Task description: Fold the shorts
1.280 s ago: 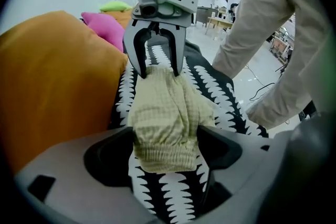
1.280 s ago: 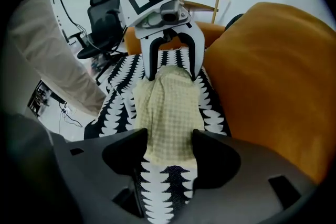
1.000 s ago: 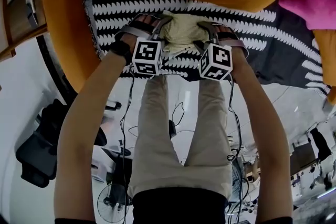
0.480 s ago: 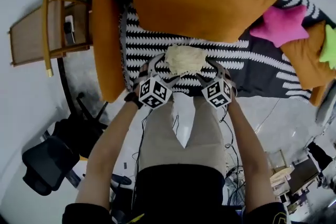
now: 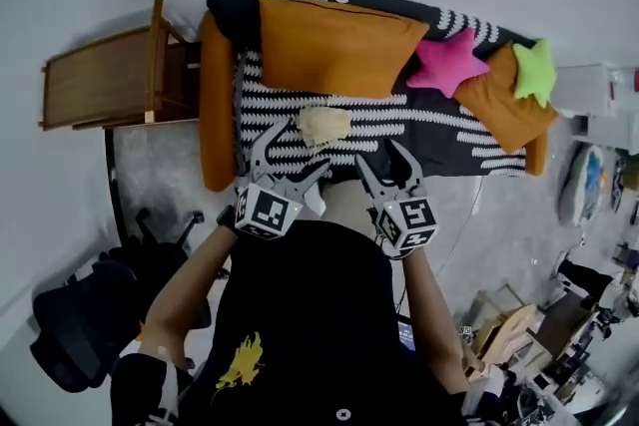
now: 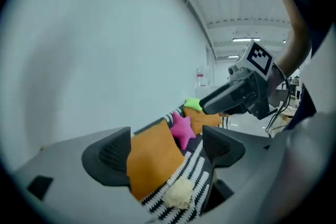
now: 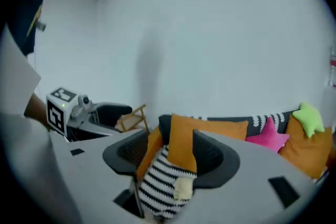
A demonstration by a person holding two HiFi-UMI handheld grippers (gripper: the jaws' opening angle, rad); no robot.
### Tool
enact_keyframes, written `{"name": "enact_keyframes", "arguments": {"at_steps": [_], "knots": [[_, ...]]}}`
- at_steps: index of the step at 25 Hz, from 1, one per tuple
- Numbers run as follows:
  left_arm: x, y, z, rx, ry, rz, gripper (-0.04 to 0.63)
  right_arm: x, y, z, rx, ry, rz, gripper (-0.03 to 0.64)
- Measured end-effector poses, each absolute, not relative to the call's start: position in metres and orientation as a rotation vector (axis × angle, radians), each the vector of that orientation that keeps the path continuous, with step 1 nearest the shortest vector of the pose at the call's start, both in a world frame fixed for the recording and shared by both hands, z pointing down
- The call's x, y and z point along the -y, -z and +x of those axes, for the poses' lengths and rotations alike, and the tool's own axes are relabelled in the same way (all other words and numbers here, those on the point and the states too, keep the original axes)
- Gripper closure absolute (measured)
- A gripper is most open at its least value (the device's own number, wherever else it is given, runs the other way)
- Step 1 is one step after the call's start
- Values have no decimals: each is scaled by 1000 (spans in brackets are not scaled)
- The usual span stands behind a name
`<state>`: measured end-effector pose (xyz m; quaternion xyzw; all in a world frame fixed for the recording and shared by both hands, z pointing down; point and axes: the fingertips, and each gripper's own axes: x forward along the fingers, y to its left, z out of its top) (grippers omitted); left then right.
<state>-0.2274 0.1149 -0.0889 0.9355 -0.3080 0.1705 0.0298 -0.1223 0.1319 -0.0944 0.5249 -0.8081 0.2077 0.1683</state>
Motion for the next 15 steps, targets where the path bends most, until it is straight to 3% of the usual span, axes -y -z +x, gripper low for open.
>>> {"name": "enact_keyframes", "arguments": {"at_steps": [7,15], "knots": [[-120,232,-297,1287,34,2818,167,-176,206,-129,2486,-538,1731,357],[-188,272,-329,1472,-91,2673,166,-243,248,-86,2489,-368,1773,357]]}}
